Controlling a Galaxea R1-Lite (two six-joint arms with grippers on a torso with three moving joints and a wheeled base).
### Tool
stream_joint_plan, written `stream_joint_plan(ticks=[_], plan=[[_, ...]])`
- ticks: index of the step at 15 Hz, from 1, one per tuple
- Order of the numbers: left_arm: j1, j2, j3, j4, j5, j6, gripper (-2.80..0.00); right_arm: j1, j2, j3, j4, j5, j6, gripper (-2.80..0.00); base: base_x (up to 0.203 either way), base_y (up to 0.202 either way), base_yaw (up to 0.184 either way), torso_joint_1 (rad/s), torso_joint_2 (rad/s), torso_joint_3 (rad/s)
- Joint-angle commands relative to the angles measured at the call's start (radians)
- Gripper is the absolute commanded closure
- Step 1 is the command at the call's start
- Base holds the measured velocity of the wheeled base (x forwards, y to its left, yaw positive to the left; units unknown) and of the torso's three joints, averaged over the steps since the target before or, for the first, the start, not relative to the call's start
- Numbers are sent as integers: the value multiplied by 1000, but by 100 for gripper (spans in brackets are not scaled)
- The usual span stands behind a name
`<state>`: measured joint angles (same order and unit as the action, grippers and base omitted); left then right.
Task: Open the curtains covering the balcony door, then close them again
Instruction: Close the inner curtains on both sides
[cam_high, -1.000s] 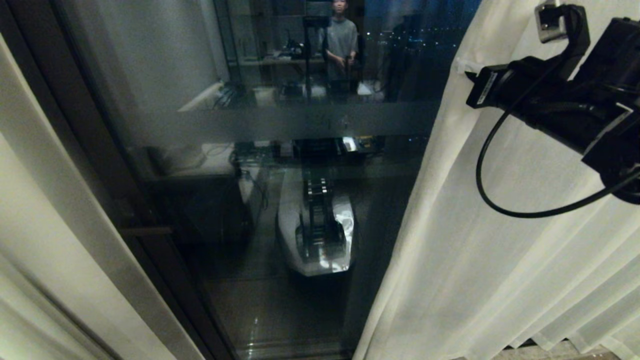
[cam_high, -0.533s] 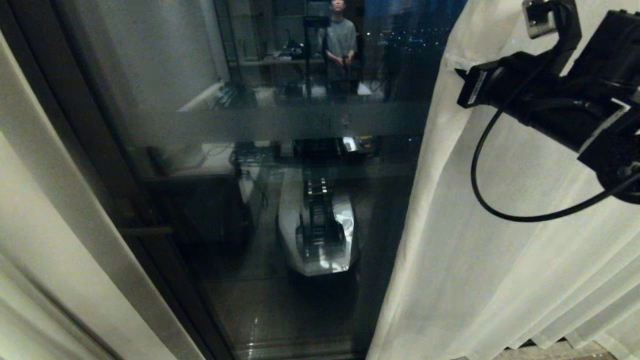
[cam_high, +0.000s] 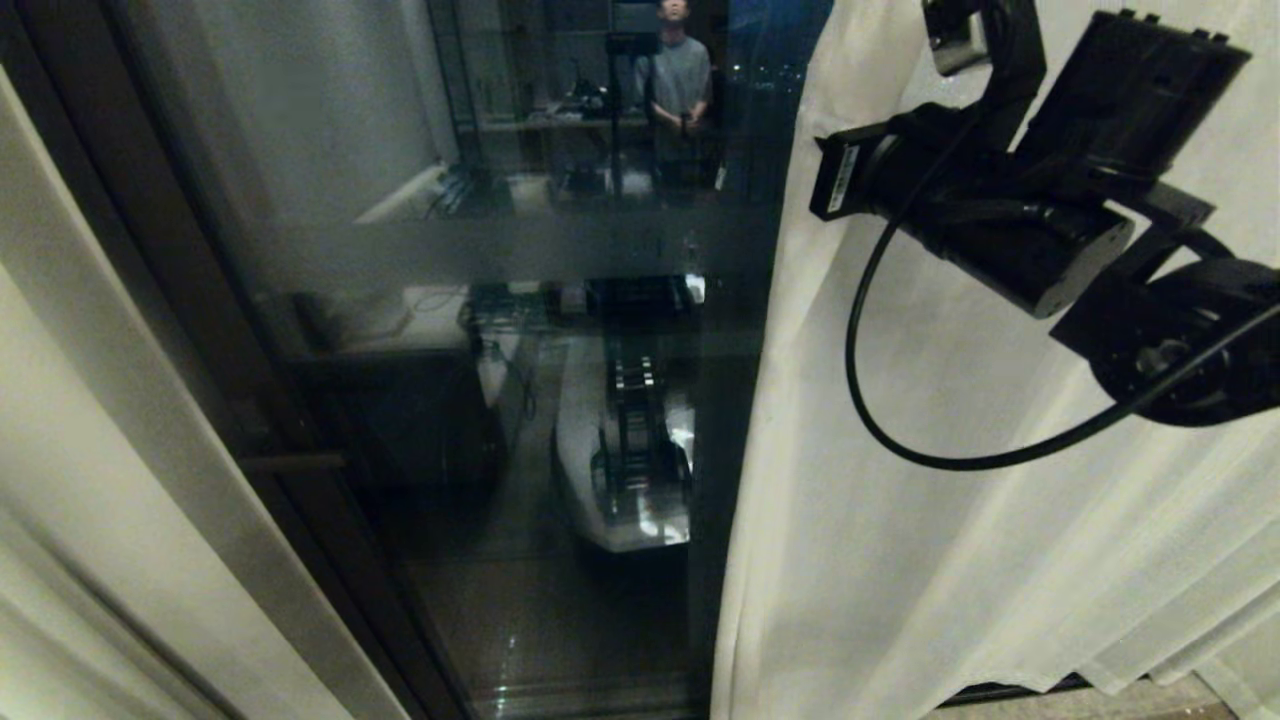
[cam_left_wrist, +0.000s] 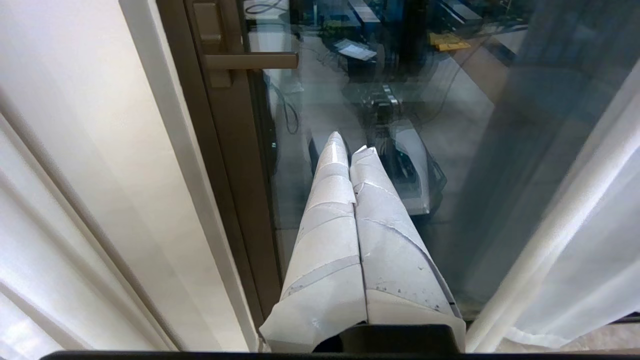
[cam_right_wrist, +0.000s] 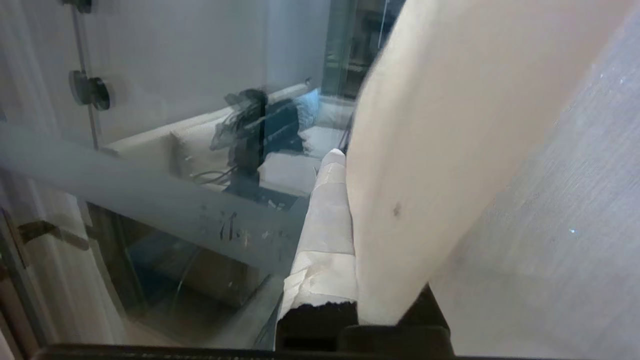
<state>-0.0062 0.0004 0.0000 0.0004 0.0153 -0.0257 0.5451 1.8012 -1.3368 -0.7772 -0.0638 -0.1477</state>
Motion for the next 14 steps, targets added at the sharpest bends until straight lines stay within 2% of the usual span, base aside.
stream_joint_plan(ticks=[1, 9, 12, 14], plan=[[0, 0, 0, 1, 0, 0, 0, 9, 20, 4, -4, -11, -1, 0, 0, 0, 0, 0, 0, 0], [0, 0, 0, 1, 0, 0, 0, 42, 41, 10, -13, -32, -3, 0, 0, 0, 0, 0, 0, 0], [0, 0, 0, 0, 0, 0, 0, 30, 31, 10, -13, -67, -1, 0, 0, 0, 0, 0, 0, 0], [0, 0, 0, 0, 1, 0, 0, -6, 15, 14, -12, -90, -1, 0, 0, 0, 0, 0, 0, 0]])
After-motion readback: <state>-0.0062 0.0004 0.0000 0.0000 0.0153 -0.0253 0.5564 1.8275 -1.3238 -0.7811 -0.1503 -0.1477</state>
